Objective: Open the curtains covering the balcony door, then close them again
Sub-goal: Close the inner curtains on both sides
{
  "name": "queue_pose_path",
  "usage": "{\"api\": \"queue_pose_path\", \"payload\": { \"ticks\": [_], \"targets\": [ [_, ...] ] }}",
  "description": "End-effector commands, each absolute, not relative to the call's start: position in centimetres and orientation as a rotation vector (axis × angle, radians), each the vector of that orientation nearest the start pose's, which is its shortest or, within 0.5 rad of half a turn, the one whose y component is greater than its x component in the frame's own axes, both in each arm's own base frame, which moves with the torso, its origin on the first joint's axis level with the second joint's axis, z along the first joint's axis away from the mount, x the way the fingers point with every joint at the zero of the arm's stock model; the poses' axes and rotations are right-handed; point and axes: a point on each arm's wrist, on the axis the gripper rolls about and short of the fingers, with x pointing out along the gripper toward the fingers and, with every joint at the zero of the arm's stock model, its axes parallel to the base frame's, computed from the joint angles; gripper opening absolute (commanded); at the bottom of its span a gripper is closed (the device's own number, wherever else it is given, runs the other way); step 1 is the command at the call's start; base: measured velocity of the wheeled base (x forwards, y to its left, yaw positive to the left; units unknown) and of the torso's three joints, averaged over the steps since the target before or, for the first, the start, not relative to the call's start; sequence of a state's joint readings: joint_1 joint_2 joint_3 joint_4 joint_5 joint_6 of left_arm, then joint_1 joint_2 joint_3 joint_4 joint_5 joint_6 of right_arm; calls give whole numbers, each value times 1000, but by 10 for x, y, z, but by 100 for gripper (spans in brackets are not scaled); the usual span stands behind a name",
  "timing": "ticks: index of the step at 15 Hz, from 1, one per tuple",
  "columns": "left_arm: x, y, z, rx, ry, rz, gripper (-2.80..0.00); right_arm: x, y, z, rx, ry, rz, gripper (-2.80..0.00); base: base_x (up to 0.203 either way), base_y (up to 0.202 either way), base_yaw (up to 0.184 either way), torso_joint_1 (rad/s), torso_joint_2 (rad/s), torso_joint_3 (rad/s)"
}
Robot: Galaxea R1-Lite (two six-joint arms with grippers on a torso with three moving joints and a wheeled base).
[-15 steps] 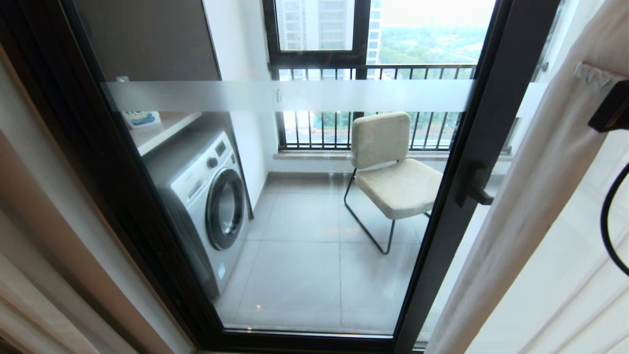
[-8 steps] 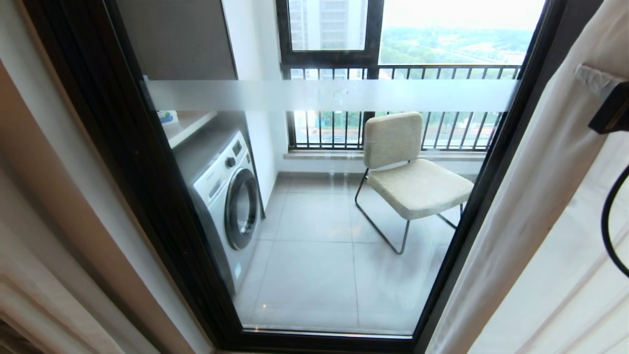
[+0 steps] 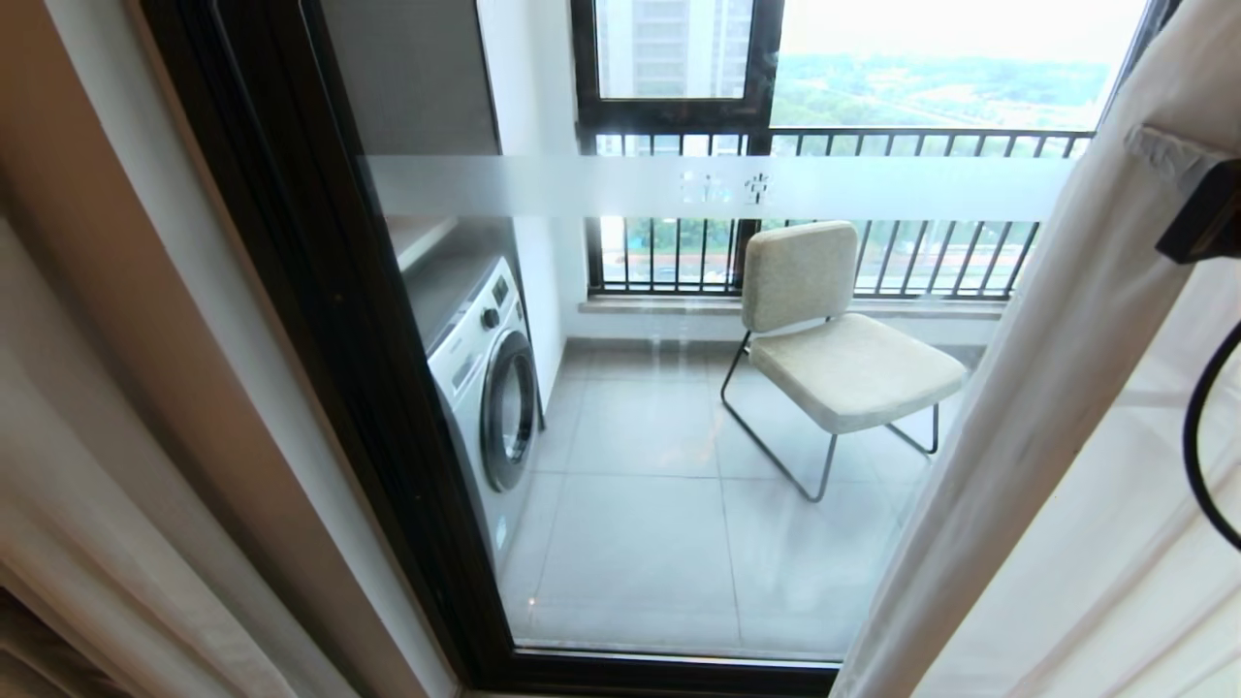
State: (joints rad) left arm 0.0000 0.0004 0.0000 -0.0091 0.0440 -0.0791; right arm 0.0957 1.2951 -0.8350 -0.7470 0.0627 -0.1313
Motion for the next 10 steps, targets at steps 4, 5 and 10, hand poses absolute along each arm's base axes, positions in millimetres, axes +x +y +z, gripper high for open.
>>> {"api": "queue_pose_path", "payload": {
  "ticks": [4,5,10],
  "targets": [
    [-23,1,76,-80,-10,45,-280,202,20,312,-124,-315,135,-280,0,0,0,0,0,0],
    [-23,1,76,-80,-9,44,-280,201,20,315,-123,-324,135,-280,0,0,0,0,0,0],
    [-23,1,76,-80,-10,45,-280,204,21,319,-170,-336,130,-280,0,0,0,0,0,0]
  ]
}}
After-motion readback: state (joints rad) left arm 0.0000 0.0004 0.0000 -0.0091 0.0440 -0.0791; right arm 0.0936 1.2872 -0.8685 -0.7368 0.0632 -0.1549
